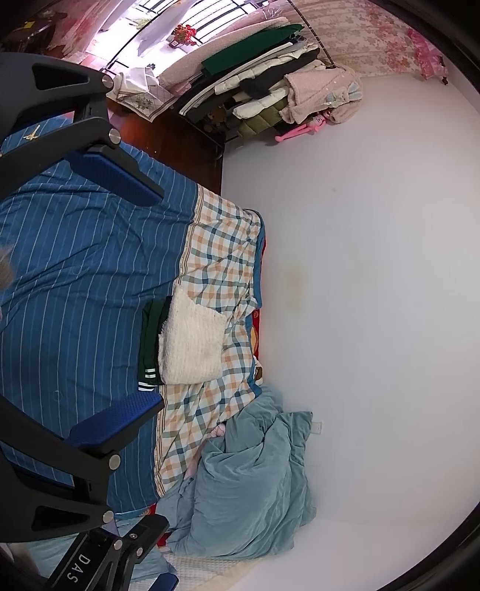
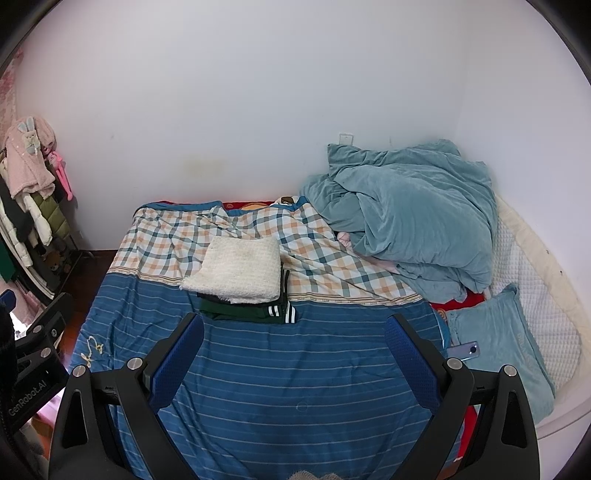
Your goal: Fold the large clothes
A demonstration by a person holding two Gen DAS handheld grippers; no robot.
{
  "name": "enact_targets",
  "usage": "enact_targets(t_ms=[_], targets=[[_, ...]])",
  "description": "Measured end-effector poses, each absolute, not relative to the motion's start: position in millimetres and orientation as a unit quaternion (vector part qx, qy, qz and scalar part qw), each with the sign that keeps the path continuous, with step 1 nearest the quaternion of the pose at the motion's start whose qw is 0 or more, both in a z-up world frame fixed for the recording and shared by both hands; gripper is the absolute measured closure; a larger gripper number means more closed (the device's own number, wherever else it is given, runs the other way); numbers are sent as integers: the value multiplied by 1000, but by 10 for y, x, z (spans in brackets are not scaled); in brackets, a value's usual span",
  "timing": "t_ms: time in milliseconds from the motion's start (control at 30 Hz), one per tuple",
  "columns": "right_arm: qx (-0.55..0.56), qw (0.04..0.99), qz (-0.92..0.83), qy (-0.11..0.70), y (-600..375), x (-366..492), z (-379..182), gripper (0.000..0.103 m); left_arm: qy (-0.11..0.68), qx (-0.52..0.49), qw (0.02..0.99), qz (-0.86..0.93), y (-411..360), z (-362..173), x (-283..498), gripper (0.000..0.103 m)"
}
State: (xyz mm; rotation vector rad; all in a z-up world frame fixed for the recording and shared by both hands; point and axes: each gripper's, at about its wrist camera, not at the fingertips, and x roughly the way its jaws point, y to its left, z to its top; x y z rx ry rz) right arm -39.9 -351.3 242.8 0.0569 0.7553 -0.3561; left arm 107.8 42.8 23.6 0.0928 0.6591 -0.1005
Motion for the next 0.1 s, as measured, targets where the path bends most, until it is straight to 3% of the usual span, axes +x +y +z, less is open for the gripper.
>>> enact_targets(t_ms=[100], targets=[[27, 914, -170, 368, -3514, -360, 2416, 3, 324, 46, 944, -46, 428, 221, 1079, 1]])
